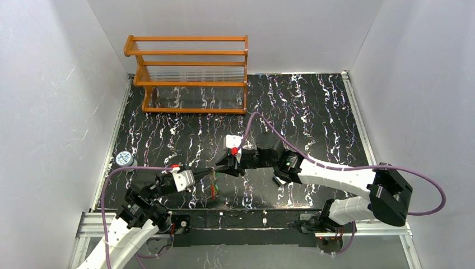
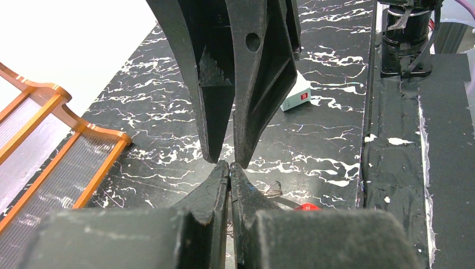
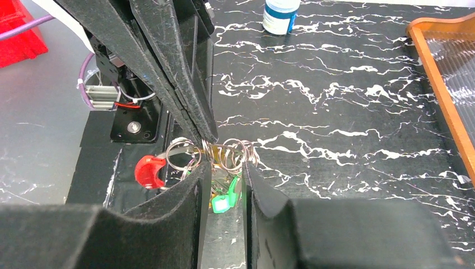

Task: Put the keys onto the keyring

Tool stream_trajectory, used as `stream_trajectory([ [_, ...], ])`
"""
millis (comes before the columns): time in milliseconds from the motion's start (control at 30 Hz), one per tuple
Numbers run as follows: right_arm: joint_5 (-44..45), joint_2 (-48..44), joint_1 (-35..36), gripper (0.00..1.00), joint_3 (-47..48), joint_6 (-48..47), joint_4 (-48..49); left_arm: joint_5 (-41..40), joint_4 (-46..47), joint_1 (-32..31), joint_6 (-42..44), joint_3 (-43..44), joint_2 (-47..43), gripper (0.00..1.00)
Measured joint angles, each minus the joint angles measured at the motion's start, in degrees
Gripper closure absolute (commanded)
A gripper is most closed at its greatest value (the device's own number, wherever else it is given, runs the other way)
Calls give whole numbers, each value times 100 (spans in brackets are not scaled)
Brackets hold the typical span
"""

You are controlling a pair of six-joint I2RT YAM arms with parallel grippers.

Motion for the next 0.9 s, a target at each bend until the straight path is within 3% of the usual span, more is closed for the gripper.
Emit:
stream_trajectory([
  [267, -247, 74, -66, 57, 0, 66, 83, -7, -15, 0, 0, 0, 0, 100],
  [633, -568, 74, -59, 58, 0, 63, 201, 0, -9, 0, 0, 0, -2, 100],
  [900, -638, 216, -59, 87, 4, 155, 428, -11, -11, 0, 2, 0, -2, 100],
])
